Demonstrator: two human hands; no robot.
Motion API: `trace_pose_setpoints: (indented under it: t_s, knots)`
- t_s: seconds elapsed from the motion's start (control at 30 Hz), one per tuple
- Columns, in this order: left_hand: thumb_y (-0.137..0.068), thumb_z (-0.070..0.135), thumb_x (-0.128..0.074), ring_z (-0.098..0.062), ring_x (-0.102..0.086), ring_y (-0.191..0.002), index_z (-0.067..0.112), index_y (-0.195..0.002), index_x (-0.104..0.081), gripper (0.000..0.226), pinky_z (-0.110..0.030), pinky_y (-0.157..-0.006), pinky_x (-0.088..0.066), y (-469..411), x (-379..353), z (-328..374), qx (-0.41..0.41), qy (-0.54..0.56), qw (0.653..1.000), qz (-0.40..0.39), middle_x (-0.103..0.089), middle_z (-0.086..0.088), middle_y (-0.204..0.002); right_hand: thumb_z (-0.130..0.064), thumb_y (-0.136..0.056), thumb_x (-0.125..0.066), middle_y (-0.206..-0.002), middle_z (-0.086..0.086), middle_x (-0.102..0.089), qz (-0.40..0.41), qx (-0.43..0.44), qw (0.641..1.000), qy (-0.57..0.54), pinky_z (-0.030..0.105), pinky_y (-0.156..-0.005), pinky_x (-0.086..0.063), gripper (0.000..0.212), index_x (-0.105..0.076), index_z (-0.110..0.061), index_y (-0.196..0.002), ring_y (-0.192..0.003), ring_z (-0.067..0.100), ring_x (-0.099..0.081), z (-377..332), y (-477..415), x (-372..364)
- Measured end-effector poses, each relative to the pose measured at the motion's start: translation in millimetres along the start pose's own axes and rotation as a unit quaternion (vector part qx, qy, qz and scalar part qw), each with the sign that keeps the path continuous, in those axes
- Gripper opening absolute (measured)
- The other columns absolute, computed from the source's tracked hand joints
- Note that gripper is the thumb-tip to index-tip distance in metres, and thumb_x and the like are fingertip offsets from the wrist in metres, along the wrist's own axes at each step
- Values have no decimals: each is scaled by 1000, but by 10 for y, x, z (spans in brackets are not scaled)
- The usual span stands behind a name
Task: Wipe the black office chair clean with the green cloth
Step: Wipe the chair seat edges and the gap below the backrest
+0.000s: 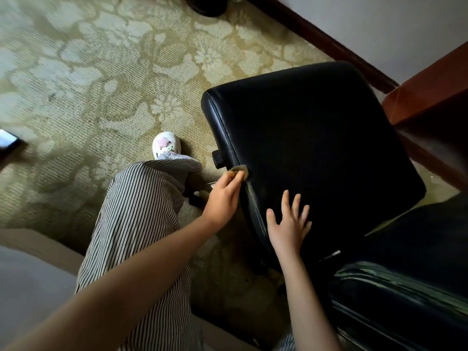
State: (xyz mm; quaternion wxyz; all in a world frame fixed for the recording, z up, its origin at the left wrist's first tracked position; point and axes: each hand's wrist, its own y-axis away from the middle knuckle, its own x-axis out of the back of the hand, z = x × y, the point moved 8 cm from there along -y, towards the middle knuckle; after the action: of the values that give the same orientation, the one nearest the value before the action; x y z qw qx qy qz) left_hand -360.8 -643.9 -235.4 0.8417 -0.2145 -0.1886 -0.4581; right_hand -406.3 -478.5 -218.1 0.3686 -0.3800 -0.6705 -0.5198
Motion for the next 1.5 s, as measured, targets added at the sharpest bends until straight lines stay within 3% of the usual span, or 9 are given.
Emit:
trace_pose_setpoints:
  t_s: [0.3, 0.43, 0.57, 0.73, 1.03, 1.17, 1.23, 1.37, 1.5]
  knots:
    - [-90, 17, -40, -24, -58, -90, 0, -122, -57, 40, -25, -84, -43, 576, -262, 362, -147, -36, 973, -175, -60, -16, -110, -36, -98, -42, -159, 1, 0, 16, 6, 1000, -16, 49, -114, 1, 61, -12, -29, -150, -145, 27, 7, -1, 15, 20]
    - [-90, 17, -41, -20, -50, -96, -3, -118, -58, 38, -20, -89, -38, 205, 7, 188, -27, 35, 997, -65, -56, -23, -104, -27, -97, -47, -158, 3, -14, 83, -19, 992, -96, 48, -113, -2, 52, -32, -22, -146, -145, 30, -3, 110, 153, 111]
    - [-91, 7, -46, -32, -53, -100, -6, -119, -57, 32, -22, -92, -36, -359, 198, 61, 33, -24, 999, 4, -52, -27, -109, -29, -97, -46, -158, 3, -10, 62, -27, 996, -58, 48, -114, 0, 55, -26, -23, -148, -145, 30, 1, 236, 299, 7]
    - [-85, 1, -56, -40, -57, -93, -2, -122, -57, 37, -42, -86, -48, -467, -49, 187, -29, -126, 990, -56, -55, -23, -118, -26, -97, -45, -159, 3, -7, 41, -31, 996, -72, 49, -113, 2, 55, -24, -25, -148, -145, 30, 5, 235, 266, -15]
    - [-80, 14, -35, -31, -58, -76, 2, -119, -59, 47, -38, -65, -55, 337, -508, 581, -185, -123, 957, -189, -59, -16, -113, -17, -97, -44, -159, 2, -1, -8, -33, 996, -85, 50, -112, 4, 56, -22, -25, -148, -144, 31, 9, 269, 208, -48]
    - [-85, 15, -37, -28, -57, -89, 6, -124, -56, 44, -35, -77, -52, 624, -590, 759, -203, -54, 953, -220, -56, -14, -118, -13, -98, -40, -159, 0, 0, -36, -41, 993, -103, 50, -112, 6, 54, -23, -26, -148, -144, 29, 11, 329, 176, -31]
    - [-90, 15, -39, -22, -50, -105, 7, -124, -56, 39, -29, -92, -42, 644, -469, 684, -151, 28, 971, -186, -53, -15, -118, -12, -97, -42, -159, 0, -1, -33, -34, 990, -133, 48, -112, 9, 55, -24, -26, -147, -144, 27, 12, 338, 200, -23]
    - [-95, 2, -40, -17, -38, -112, 6, -133, -46, 39, -6, -102, -25, 532, -39, 48, 178, 136, 972, 64, -32, -5, -120, -12, -97, -43, -159, 0, 0, -19, -27, 992, -120, 47, -112, 9, 59, -20, -28, -148, -144, 26, 13, 331, 271, -13]
    - [-99, 6, -36, -7, -28, -115, 9, -140, -36, 41, 10, -90, -14, 418, -178, 16, 258, 187, 947, 50, -20, 0, -123, -11, -98, -40, -158, -1, 11, -24, -86, 993, -82, 50, -113, 1, 63, -10, -32, -149, -142, 33, 17, 416, 524, -73]
